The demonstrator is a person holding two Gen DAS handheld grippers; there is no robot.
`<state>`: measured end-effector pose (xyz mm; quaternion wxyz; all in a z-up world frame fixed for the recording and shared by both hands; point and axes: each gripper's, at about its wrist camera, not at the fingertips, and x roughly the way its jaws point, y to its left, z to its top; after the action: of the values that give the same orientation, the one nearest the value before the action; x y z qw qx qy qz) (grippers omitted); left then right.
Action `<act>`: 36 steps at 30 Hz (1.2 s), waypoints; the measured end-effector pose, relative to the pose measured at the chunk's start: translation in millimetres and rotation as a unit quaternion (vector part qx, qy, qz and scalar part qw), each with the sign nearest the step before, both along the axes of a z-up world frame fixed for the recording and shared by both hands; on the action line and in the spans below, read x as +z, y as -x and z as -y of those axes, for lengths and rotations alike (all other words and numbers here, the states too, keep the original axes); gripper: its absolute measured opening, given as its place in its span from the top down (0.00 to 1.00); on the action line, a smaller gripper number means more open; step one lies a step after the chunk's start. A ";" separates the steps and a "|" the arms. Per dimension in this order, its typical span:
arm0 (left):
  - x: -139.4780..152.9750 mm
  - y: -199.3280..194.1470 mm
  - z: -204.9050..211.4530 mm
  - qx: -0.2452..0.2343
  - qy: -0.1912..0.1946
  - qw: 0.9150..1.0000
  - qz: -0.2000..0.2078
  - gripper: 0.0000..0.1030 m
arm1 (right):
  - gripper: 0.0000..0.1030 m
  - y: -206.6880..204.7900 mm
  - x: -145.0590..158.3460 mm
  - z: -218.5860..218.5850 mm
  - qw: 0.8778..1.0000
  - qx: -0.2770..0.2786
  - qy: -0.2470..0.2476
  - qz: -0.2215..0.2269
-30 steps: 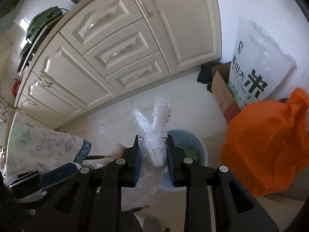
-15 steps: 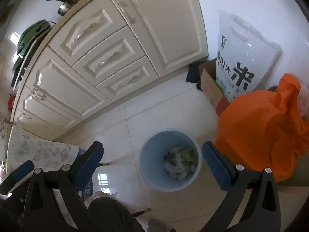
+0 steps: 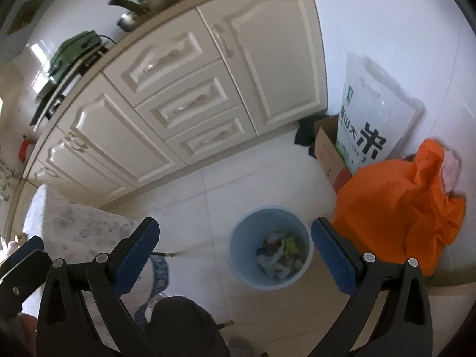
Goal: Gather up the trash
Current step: 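Carry both items to the blue bin and open both grippers over it, then move both tools back toward the trash on the table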
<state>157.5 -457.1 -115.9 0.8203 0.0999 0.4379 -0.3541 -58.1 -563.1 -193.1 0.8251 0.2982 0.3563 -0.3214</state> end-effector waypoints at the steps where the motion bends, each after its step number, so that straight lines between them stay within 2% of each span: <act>1: 7.4 2.9 -13.0 0.003 0.006 1.000 0.006 0.01 | 0.00 -0.4 6.3 -6.2 1.000 0.003 0.005 0.003; 9: 61.9 32.1 -128.0 0.045 0.056 0.995 0.063 0.01 | 0.00 -20.2 63.2 -76.3 0.996 0.055 0.053 0.034; 15: 94.2 65.3 -217.6 0.094 0.087 0.985 0.119 0.01 | 0.00 -44.5 101.0 -138.0 0.988 0.109 0.091 0.056; 19: 103.7 91.5 -266.9 0.128 0.094 0.975 0.155 0.01 | 0.00 -62.6 120.1 -178.7 0.980 0.146 0.112 0.071; 25: 108.8 127.5 -330.7 0.175 0.105 0.962 0.184 0.01 | 0.00 -89.2 138.3 -240.4 0.965 0.206 0.129 0.093; 36: 110.8 184.8 -401.8 0.249 0.113 0.934 0.230 0.01 | 0.00 -117.4 161.9 -330.7 0.934 0.286 0.170 0.129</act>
<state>-27.3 -55.3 -5.1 0.9663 -0.0269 0.2057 -0.1526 59.3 -232.4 -31.2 0.9593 0.0778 0.2572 -0.0863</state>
